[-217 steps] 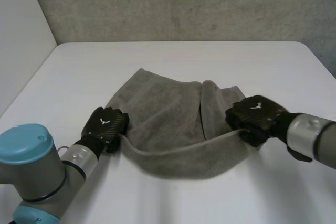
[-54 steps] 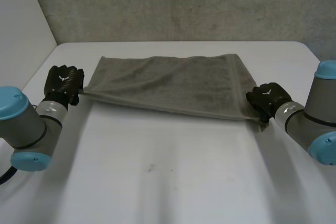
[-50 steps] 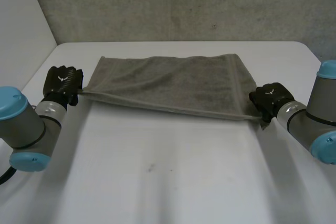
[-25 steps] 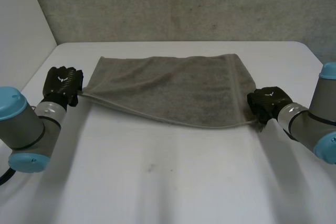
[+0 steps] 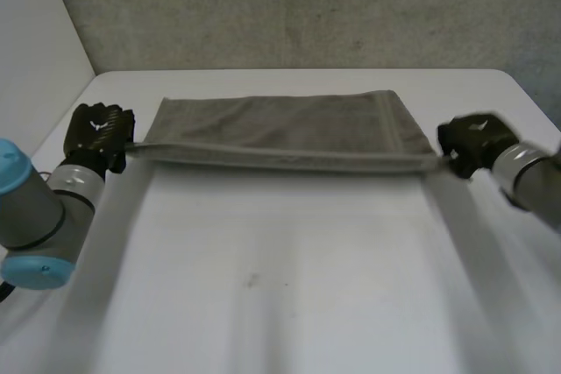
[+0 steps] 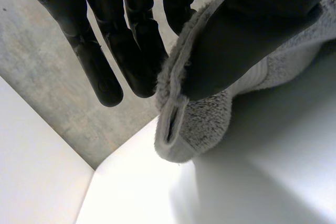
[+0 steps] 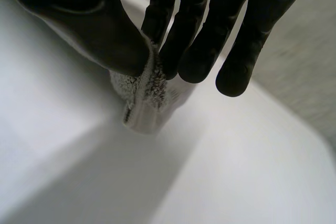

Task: Fold the towel.

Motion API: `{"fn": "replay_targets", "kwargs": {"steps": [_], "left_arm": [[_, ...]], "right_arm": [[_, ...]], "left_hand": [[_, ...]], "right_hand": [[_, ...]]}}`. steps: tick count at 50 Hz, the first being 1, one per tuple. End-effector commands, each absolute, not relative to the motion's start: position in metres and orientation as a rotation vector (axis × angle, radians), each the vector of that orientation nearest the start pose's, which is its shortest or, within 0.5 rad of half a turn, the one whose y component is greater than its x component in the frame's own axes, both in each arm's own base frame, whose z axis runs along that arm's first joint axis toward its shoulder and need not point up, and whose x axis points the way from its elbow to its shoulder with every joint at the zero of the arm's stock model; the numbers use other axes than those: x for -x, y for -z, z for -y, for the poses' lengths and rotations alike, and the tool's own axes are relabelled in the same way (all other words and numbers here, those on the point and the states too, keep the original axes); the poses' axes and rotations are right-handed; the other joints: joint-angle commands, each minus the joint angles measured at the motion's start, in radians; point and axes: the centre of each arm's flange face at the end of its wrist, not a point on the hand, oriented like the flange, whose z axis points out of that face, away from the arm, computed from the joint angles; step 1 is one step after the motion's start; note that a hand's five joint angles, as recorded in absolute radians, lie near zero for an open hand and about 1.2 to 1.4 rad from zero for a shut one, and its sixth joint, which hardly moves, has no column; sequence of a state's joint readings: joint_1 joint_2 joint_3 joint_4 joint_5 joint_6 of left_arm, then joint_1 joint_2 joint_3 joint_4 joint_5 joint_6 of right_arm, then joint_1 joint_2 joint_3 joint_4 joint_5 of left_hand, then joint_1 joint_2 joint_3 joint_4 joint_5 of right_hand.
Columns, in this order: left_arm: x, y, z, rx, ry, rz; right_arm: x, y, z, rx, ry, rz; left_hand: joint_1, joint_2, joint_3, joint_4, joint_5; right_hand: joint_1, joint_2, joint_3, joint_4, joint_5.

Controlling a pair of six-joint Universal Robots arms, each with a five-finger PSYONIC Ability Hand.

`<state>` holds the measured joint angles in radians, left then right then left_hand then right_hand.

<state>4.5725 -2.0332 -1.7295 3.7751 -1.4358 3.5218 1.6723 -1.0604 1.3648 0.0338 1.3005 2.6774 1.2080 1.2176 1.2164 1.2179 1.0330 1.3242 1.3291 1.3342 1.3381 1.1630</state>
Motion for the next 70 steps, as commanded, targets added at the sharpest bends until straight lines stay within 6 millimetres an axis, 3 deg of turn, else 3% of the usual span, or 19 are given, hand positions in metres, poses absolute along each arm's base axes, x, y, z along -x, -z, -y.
{"fn": "replay_targets", "kwargs": {"steps": [1,7,12,18,23,26,31,36,44,53,56,58,59,60,61,63,64,66,70], "left_arm": [[0.187,-0.195,0.312,-0.706,2.147,-2.066],[0.177,-0.221,0.272,-0.742,2.068,-2.084],[0.168,-0.247,0.232,-0.808,1.986,-2.045],[0.166,-0.247,0.234,-0.809,1.973,-2.045],[0.175,-0.196,0.269,-0.877,1.824,-2.212],[0.179,-0.185,0.279,-0.899,1.803,-2.237],[0.202,-0.153,0.327,-0.959,1.789,-2.252],[0.212,-0.142,0.362,-0.958,1.833,-2.218],[0.224,-0.131,0.398,-0.954,1.892,-2.164],[0.225,-0.135,0.407,-0.941,1.923,-2.140],[0.228,-0.153,0.416,-0.930,1.989,-2.068],[0.230,-0.173,0.426,-0.904,2.058,-1.992],[0.234,-0.201,0.434,-0.871,2.150,-1.898],[0.240,-0.236,0.440,-0.831,2.262,-1.778],[0.241,-0.236,0.440,-0.831,2.263,-1.776],[0.252,-0.319,0.440,-0.707,2.528,-1.470],[0.252,-0.320,0.440,-0.707,2.530,-1.468],[0.247,-0.395,0.429,-0.497,2.776,-1.197],[0.238,-0.435,0.418,-0.328,2.940,-1.059]], "right_arm": [[-0.178,-0.253,0.324,1.079,1.867,-2.295],[-0.159,-0.269,0.277,1.396,1.545,-2.380],[-0.155,-0.300,0.262,1.455,1.659,-2.351],[-0.155,-0.306,0.264,1.455,1.693,-2.333],[-0.154,-0.256,0.301,1.439,1.465,-2.409],[-0.154,-0.245,0.312,1.434,1.427,-2.427],[-0.191,-0.204,0.348,1.514,1.407,-2.389],[-0.200,-0.189,0.380,1.446,1.578,-2.401],[-0.227,-0.182,0.403,1.458,1.906,-2.241],[-0.227,-0.181,0.412,1.444,2.001,-2.228],[-0.229,-0.194,0.423,1.446,2.100,-2.180],[-0.236,-0.238,0.444,1.412,2.359,-2.039],[-0.236,-0.239,0.444,1.412,2.360,-2.038],[-0.246,-0.273,0.446,1.369,2.512,-1.910],[-0.246,-0.273,0.446,1.368,2.513,-1.908],[-0.259,-0.352,0.440,1.220,2.830,-1.595],[-0.259,-0.352,0.440,1.219,2.832,-1.593],[-0.260,-0.418,0.426,0.980,3.031,-1.304],[-0.257,-0.441,0.416,0.832,3.013,-1.215]], "left_hand": [[0.188,0.179,0.180,0.178,0.189],[0.188,0.179,0.180,0.178,0.189],[0.188,0.179,0.180,0.178,0.189],[0.188,0.179,0.180,0.178,0.189],[0.188,0.179,0.180,0.178,0.189],[0.188,0.179,0.180,0.178,0.189],[0.188,0.179,0.180,0.178,0.189],[0.188,0.179,0.180,0.178,0.189],[0.188,0.179,0.180,0.178,0.189],[0.188,0.179,0.180,0.178,0.189],[0.188,0.179,0.180,0.178,0.189],[0.188,0.179,0.180,0.178,0.189],[0.188,0.179,0.180,0.178,0.189],[0.188,0.179,0.180,0.178,0.189],[0.188,0.179,0.180,0.178,0.189],[0.188,0.179,0.180,0.178,0.189],[0.188,0.179,0.180,0.178,0.189],[0.188,0.179,0.180,0.178,0.189],[0.188,0.179,0.180,0.178,0.189]], "right_hand": [[0.072,0.067,0.062,0.058,0.059],[0.072,0.067,0.062,0.058,0.059],[0.072,0.067,0.062,0.058,0.059],[0.072,0.067,0.062,0.058,0.059],[0.072,0.067,0.062,0.058,0.059],[0.072,0.067,0.062,0.058,0.059],[0.072,0.067,0.062,0.058,0.059],[0.072,0.067,0.062,0.058,0.059],[0.072,0.067,0.062,0.058,0.059],[0.072,0.067,0.062,0.058,0.059],[0.072,0.067,0.062,0.058,0.059],[0.072,0.067,0.062,0.058,0.059],[0.072,0.067,0.062,0.058,0.059],[0.072,0.067,0.062,0.058,0.059],[0.072,0.067,0.062,0.058,0.059],[0.072,0.067,0.062,0.058,0.059],[0.072,0.067,0.062,0.058,0.059],[0.072,0.067,0.062,0.058,0.059],[0.072,0.067,0.062,0.058,0.059]]}}
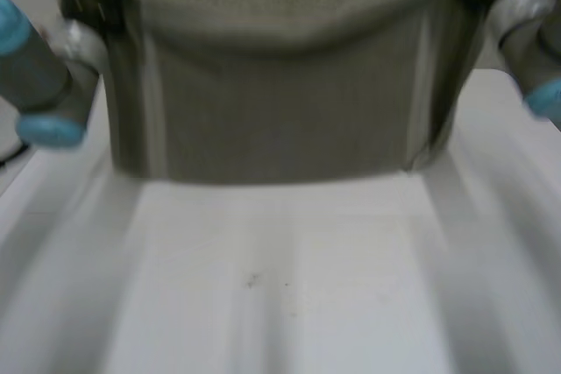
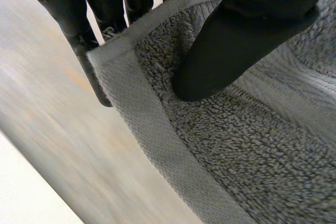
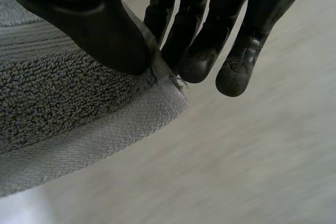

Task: Fold the towel.

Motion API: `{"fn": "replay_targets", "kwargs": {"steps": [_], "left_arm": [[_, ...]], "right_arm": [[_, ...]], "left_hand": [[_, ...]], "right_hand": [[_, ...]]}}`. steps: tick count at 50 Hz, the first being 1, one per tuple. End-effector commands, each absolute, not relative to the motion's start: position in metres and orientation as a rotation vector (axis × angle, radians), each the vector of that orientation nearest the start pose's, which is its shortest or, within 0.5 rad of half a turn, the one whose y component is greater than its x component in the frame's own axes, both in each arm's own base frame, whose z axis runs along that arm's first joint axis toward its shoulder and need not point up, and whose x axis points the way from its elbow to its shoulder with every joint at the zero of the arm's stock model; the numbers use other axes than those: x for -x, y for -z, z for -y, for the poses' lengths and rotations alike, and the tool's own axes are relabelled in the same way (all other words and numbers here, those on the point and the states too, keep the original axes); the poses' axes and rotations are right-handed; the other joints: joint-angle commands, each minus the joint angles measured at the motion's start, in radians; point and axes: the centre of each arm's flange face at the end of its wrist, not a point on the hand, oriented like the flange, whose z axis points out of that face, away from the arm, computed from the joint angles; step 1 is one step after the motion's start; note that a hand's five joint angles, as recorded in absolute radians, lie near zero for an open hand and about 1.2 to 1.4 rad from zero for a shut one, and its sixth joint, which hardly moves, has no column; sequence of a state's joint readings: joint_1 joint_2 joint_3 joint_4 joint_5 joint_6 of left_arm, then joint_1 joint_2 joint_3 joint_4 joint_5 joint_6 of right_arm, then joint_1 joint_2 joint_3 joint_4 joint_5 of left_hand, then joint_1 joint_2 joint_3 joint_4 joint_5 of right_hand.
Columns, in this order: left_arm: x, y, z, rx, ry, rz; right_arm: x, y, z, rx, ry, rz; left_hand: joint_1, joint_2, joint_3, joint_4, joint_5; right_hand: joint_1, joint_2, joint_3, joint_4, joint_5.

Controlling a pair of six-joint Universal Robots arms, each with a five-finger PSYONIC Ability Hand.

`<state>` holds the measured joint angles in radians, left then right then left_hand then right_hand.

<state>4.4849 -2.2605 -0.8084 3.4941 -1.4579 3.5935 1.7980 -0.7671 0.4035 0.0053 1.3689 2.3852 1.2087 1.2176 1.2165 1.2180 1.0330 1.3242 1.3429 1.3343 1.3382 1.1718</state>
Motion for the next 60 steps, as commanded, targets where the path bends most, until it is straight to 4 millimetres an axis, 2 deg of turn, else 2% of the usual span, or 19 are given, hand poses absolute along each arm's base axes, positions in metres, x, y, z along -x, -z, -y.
{"fn": "replay_targets", "kwargs": {"steps": [1,7,9,10,12,13,14,15,17,18,20,21,23,28,34,44,50,55,60], "left_arm": [[0.237,-0.437,0.416,-0.292,2.976,-1.074],[0.236,-0.394,0.425,-0.323,2.887,-1.345],[0.233,-0.341,0.433,-0.363,2.749,-1.590],[0.233,-0.341,0.433,-0.363,2.749,-1.591],[0.224,-0.280,0.436,-0.389,2.581,-1.814],[0.224,-0.279,0.436,-0.389,2.580,-1.815],[0.219,-0.254,0.434,-0.398,2.513,-1.897],[0.219,-0.253,0.434,-0.398,2.512,-1.898],[0.218,-0.203,0.424,-0.451,2.411,-2.034],[0.218,-0.203,0.424,-0.451,2.410,-2.034],[0.219,-0.158,0.411,-0.528,2.335,-2.144],[0.219,-0.158,0.411,-0.529,2.335,-2.145],[0.220,-0.140,0.403,-0.573,2.301,-2.190],[0.214,-0.097,0.377,-0.720,2.114,-2.268],[0.198,-0.099,0.364,-0.796,2.003,-2.227],[0.163,-0.171,0.307,-0.780,1.938,-2.133],[0.162,-0.203,0.272,-0.797,1.962,-2.129],[0.159,-0.216,0.245,-0.852,1.963,-2.190],[0.163,-0.211,0.249,-0.896,1.972,-2.219]], "right_arm": [[-0.256,-0.440,0.413,0.810,2.958,-1.249],[-0.257,-0.397,0.413,0.910,2.713,-1.542],[-0.255,-0.362,0.414,0.987,2.540,-1.732],[-0.255,-0.361,0.414,0.987,2.540,-1.733],[-0.255,-0.322,0.412,1.084,2.359,-1.869],[-0.255,-0.322,0.412,1.085,2.358,-1.869],[-0.256,-0.301,0.409,1.141,2.269,-1.911],[-0.256,-0.279,0.407,1.197,2.179,-1.951],[-0.255,-0.257,0.403,1.251,2.089,-1.986],[-0.255,-0.257,0.403,1.252,2.088,-1.986],[-0.256,-0.209,0.391,1.364,1.896,-2.048],[-0.256,-0.208,0.391,1.364,1.895,-2.048],[-0.254,-0.161,0.378,1.469,1.723,-2.119],[-0.249,-0.122,0.360,1.603,1.570,-2.163],[-0.241,-0.127,0.350,1.636,1.544,-2.208],[-0.184,-0.231,0.308,1.551,1.643,-2.330],[-0.163,-0.267,0.279,1.591,1.525,-2.383],[-0.163,-0.278,0.272,1.673,1.510,-2.341],[-0.164,-0.272,0.287,1.670,1.517,-2.338]], "left_hand": [[0.188,0.179,0.180,0.178,0.189],[0.188,0.179,0.180,0.178,0.189],[0.188,0.179,0.180,0.178,0.189],[0.188,0.179,0.180,0.178,0.189],[0.188,0.179,0.180,0.178,0.189],[0.188,0.179,0.180,0.178,0.189],[0.188,0.179,0.180,0.178,0.189],[0.188,0.179,0.180,0.178,0.189],[0.188,0.179,0.180,0.178,0.189],[0.188,0.179,0.180,0.178,0.189],[0.188,0.179,0.180,0.178,0.189],[0.188,0.179,0.180,0.178,0.189],[0.188,0.179,0.180,0.178,0.189],[0.188,0.179,0.180,0.178,0.189],[0.188,0.179,0.180,0.178,0.189],[0.188,0.179,0.180,0.178,0.189],[0.188,0.179,0.180,0.178,0.189],[0.188,0.179,0.180,0.178,0.189],[0.188,0.179,0.180,0.178,0.189]], "right_hand": [[0.072,0.053,0.062,0.058,0.050],[0.072,0.053,0.062,0.058,0.050],[0.072,0.053,0.062,0.058,0.050],[0.072,0.053,0.062,0.058,0.050],[0.072,0.053,0.062,0.058,0.050],[0.072,0.053,0.062,0.058,0.050],[0.072,0.053,0.062,0.058,0.050],[0.072,0.053,0.062,0.058,0.050],[0.072,0.053,0.062,0.058,0.050],[0.072,0.053,0.062,0.058,0.050],[0.072,0.053,0.062,0.058,0.050],[0.072,0.053,0.062,0.058,0.050],[0.072,0.053,0.062,0.058,0.050],[0.072,0.053,0.062,0.058,0.050],[0.072,0.053,0.062,0.058,0.050],[0.072,0.053,0.062,0.058,0.050],[0.072,0.053,0.062,0.058,0.050],[0.072,0.053,0.062,0.058,0.050],[0.072,0.053,0.062,0.058,0.050]]}}
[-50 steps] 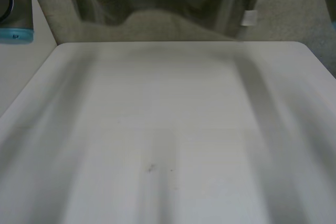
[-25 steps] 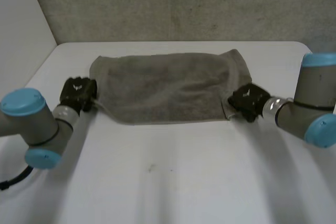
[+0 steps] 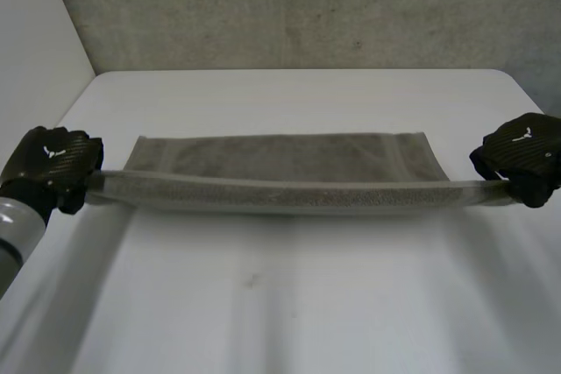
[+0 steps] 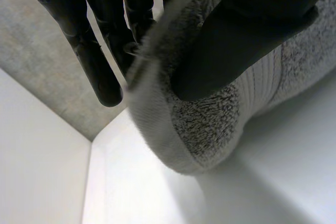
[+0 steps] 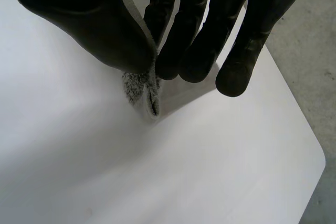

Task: Fold the towel.

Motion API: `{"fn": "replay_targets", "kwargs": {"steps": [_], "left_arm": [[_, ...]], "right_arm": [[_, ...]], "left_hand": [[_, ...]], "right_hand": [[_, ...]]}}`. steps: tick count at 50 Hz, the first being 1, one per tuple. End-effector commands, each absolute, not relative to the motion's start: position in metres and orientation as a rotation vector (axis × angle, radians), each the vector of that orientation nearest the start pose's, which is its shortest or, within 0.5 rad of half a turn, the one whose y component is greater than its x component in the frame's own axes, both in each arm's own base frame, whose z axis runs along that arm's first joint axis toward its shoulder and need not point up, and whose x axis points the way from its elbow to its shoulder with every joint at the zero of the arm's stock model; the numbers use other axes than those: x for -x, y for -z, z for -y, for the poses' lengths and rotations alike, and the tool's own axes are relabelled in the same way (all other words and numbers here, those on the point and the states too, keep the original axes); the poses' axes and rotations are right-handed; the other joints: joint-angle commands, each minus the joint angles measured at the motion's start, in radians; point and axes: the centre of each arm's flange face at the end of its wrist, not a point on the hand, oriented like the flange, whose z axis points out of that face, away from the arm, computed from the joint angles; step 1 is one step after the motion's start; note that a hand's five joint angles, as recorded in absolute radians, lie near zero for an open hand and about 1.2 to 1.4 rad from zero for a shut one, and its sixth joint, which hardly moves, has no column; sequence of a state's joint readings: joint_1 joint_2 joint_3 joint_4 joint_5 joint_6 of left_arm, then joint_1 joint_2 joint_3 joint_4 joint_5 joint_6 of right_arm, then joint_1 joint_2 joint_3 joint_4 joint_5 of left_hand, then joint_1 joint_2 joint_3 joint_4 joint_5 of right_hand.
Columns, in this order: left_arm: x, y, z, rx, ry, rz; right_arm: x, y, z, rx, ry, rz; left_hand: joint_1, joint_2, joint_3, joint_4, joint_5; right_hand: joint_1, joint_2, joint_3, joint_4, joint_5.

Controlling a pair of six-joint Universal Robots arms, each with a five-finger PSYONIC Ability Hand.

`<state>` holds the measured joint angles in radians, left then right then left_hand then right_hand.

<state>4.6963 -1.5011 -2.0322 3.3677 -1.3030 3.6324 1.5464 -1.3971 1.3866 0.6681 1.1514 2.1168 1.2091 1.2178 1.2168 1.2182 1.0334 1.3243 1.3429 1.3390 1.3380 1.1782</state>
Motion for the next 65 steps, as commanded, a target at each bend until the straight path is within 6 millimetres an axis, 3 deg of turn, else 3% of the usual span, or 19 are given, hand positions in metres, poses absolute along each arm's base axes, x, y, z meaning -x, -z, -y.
{"fn": "replay_targets", "kwargs": {"steps": [1,6,9,14,22,28,34,35,36,37,38,45,51,52,53,58,59,61,65], "left_arm": [[0.163,-0.211,0.249,-0.896,1.972,-2.219],[0.178,-0.175,0.299,-0.959,1.944,-2.259],[0.186,-0.167,0.311,-0.980,1.941,-2.264],[0.197,-0.139,0.372,-0.933,1.924,-2.238],[0.211,-0.131,0.427,-0.875,2.002,-2.121],[0.224,-0.122,0.445,-0.896,2.027,-2.100],[0.227,-0.116,0.450,-0.903,2.031,-2.100],[0.227,-0.114,0.450,-0.905,2.026,-2.105],[0.227,-0.112,0.450,-0.907,2.020,-2.112],[0.227,-0.112,0.450,-0.907,2.020,-2.112],[0.227,-0.110,0.448,-0.915,2.007,-2.123],[0.230,-0.112,0.440,-0.918,1.990,-2.150],[0.227,-0.152,0.423,-0.870,2.048,-2.162],[0.225,-0.168,0.412,-0.825,2.086,-2.187],[0.225,-0.168,0.412,-0.824,2.086,-2.187],[0.219,-0.215,0.372,-0.692,2.217,-2.238],[0.219,-0.215,0.372,-0.692,2.217,-2.238],[0.216,-0.228,0.354,-0.637,2.271,-2.254],[0.215,-0.235,0.339,-0.590,2.319,-2.272]], "right_arm": [[-0.164,-0.272,0.287,1.670,1.516,-2.338],[-0.176,-0.230,0.336,1.684,1.500,-2.328],[-0.183,-0.217,0.346,1.667,1.491,-2.324],[-0.205,-0.178,0.389,1.606,1.580,-2.307],[-0.227,-0.163,0.427,1.477,1.892,-2.220],[-0.237,-0.162,0.443,1.451,2.085,-2.166],[-0.240,-0.157,0.449,1.449,2.113,-2.159],[-0.242,-0.156,0.450,1.448,2.117,-2.155],[-0.244,-0.154,0.450,1.447,2.124,-2.162],[-0.244,-0.154,0.450,1.447,2.124,-2.162],[-0.246,-0.153,0.451,1.445,2.130,-2.175],[-0.244,-0.162,0.453,1.393,2.182,-2.206],[-0.240,-0.193,0.436,1.322,2.187,-2.214],[-0.238,-0.204,0.429,1.303,2.192,-2.211],[-0.236,-0.217,0.420,1.287,2.197,-2.205],[-0.229,-0.249,0.387,1.269,2.190,-2.213],[-0.229,-0.249,0.386,1.269,2.189,-2.213],[-0.220,-0.257,0.358,1.266,2.078,-2.286],[-0.214,-0.249,0.335,1.234,1.895,-2.387]], "left_hand": [[0.187,0.178,0.179,0.178,0.188],[0.187,0.178,0.179,0.178,0.188],[0.187,0.178,0.179,0.178,0.188],[0.187,0.178,0.179,0.178,0.188],[0.187,0.178,0.179,0.178,0.188],[0.187,0.178,0.179,0.178,0.188],[0.187,0.178,0.179,0.178,0.188],[0.187,0.178,0.179,0.178,0.188],[-0.475,-0.484,-0.483,-0.484,-0.474],[-0.482,-0.490,-0.489,-0.491,-0.481],[-1.035,-1.043,-1.042,-1.044,-1.033],[-1.035,-1.043,-1.042,-1.044,-1.033],[-1.035,-1.043,-1.042,-1.044,-1.033],[-1.035,-1.043,-1.042,-1.044,-1.033],[-1.035,-1.043,-1.042,-1.044,-1.033],[-1.035,-1.043,-1.042,-1.044,-1.033],[-1.035,-1.043,-1.042,-1.044,-1.033],[-1.035,-1.043,-1.042,-1.044,-1.033],[-1.035,-1.043,-1.042,-1.044,-1.033]], "right_hand": [[0.072,0.053,0.057,0.058,0.044],[0.072,0.053,0.057,0.058,0.044],[0.072,0.053,0.057,0.058,0.044],[0.072,0.053,0.057,0.058,0.044],[0.072,0.053,0.057,0.058,0.044],[0.072,0.053,0.057,0.058,0.044],[0.072,0.053,0.057,0.058,0.044],[-0.255,-0.274,-0.270,-0.269,-0.284],[-1.150,-1.168,-1.164,-1.164,-1.178],[-1.150,-1.168,-1.164,-1.164,-1.178],[-1.150,-1.168,-1.164,-1.164,-1.178],[-1.150,-1.168,-1.164,-1.164,-1.178],[-1.150,-1.168,-1.164,-1.164,-1.178],[-1.150,-1.168,-1.164,-1.164,-1.178],[-1.150,-1.168,-1.164,-1.164,-1.178],[-1.150,-1.168,-1.164,-1.164,-1.178],[-1.150,-1.168,-1.164,-1.164,-1.178],[-1.150,-1.168,-1.164,-1.164,-1.178],[-1.150,-1.168,-1.164,-1.164,-1.178]]}}
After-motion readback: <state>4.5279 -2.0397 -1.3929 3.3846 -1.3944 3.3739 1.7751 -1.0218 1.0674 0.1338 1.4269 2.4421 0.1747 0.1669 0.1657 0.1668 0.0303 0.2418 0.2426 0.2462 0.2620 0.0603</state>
